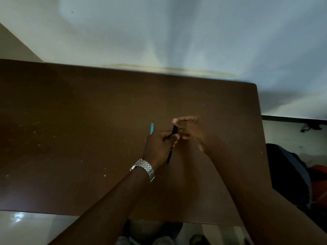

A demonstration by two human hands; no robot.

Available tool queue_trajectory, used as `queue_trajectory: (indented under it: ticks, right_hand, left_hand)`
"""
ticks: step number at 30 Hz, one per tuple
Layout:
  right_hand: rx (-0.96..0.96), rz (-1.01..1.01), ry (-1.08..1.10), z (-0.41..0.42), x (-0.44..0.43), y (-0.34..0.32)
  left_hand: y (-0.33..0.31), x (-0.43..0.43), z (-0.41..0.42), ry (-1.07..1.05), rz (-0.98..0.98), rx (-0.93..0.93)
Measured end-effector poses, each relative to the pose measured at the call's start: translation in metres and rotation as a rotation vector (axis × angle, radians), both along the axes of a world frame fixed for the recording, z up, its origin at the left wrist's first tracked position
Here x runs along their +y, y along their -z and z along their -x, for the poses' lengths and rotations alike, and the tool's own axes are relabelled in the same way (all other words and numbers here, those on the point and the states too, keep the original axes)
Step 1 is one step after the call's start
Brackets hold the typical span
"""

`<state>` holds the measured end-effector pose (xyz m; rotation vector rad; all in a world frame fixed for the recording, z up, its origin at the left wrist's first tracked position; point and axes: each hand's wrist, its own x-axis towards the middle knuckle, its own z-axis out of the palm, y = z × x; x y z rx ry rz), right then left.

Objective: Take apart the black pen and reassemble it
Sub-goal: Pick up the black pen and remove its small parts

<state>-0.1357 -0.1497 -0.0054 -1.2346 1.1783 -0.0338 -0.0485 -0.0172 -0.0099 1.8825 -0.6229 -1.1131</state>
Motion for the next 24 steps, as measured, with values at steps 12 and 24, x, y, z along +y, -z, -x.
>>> queue_trajectory:
  ticks: [12, 24]
  right_hand:
    - [-0.092, -0.048, 0.071, 0.012, -0.014, 0.001]
    - [-0.033, 0.317, -0.03, 0.024, -0.053, 0.005]
  left_hand:
    - [0.003, -0.016, -0.008, 0.048, 0.05, 0.034]
    - [0.02, -0.006, 0.001, 0.017, 0.004, 0.069]
